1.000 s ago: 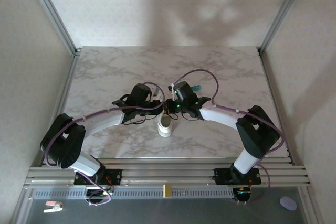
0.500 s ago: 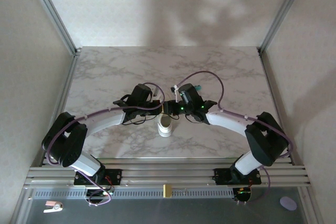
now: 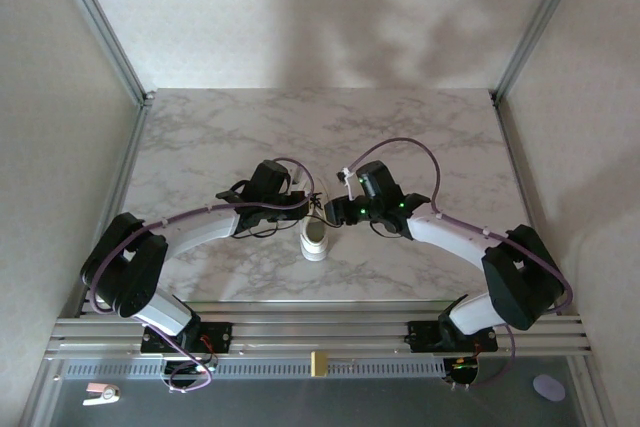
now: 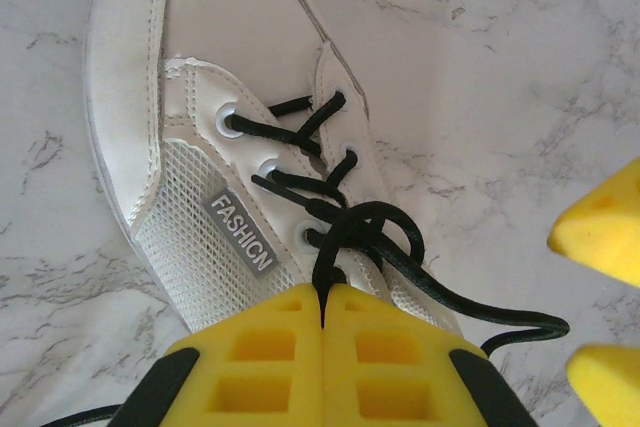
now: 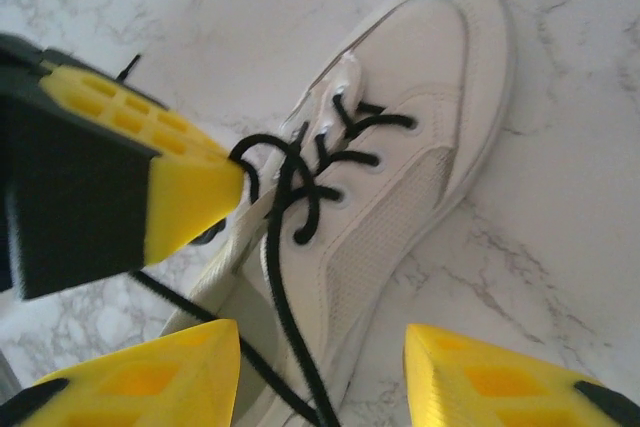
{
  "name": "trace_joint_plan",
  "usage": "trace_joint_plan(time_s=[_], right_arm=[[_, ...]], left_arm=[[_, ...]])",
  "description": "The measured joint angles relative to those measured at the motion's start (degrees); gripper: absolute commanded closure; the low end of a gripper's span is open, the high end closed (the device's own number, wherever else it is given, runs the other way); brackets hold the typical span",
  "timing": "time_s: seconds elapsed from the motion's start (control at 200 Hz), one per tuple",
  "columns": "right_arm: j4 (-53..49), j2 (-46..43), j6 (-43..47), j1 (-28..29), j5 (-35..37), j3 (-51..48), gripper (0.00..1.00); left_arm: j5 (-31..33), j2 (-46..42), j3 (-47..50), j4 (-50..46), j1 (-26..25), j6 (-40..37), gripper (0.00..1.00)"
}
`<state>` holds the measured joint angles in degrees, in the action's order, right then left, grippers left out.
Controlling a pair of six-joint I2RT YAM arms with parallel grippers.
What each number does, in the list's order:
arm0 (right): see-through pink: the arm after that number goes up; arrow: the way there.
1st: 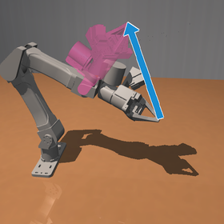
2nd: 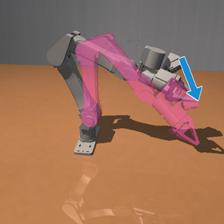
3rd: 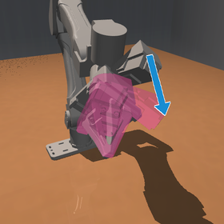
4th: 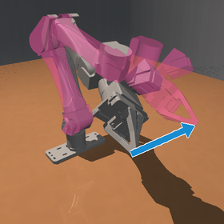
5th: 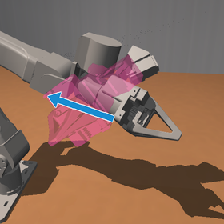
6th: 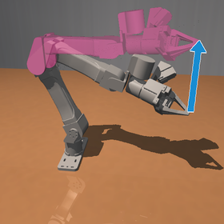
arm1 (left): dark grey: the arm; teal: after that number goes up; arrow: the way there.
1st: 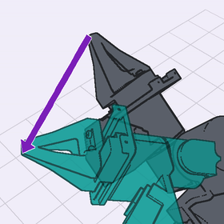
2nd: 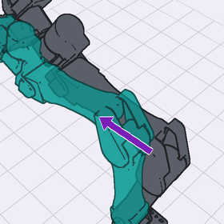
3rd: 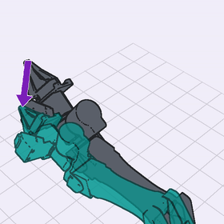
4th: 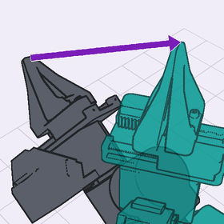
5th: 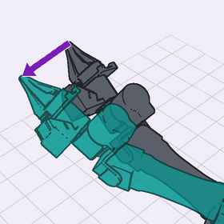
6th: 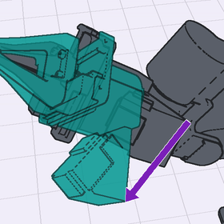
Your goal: Tie the shoes
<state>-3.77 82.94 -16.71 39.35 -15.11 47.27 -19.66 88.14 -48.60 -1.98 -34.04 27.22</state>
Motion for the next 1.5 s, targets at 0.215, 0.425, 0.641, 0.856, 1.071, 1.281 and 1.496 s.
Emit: trace_joint_plan(time_s=[0.215,0.425,0.641,0.856,1.071,1.281,1.496], right_arm=[[-0.4,0.9,1.5,0.0,-1.6,0.0,0.6],[-0.3,2.7,2.5,0.0,-3.0,0.0,0.88],[1.2,2.9,1.0,0.0,-4.3,-0.2,1.0],[2.8,2.9,-0.2,0.2,-4.5,-0.6,1.0],[4.0,4.2,-1.3,0.6,-4.5,-0.3,1.0],[4.1,6.7,-1.9,1.2,-4.5,1.6,1.0],[4.9,8.0,-2.2,1.4,-4.4,3.3,1.0]], left_arm=[[0.0,0.2,0.0,0.0,0.0,0.0,1.0],[0.0,0.2,0.0,0.0,0.0,0.0,1.0],[0.0,0.2,0.0,0.0,0.0,0.0,1.0],[-0.5,0.1,0.0,0.2,0.0,0.0,1.0],[-1.6,-0.3,0.0,1.0,-0.2,0.0,1.0],[-2.1,-0.9,0.0,1.5,-1.1,0.0,1.0],[-2.2,-1.2,0.4,2.0,-1.1,0.0,1.0]])
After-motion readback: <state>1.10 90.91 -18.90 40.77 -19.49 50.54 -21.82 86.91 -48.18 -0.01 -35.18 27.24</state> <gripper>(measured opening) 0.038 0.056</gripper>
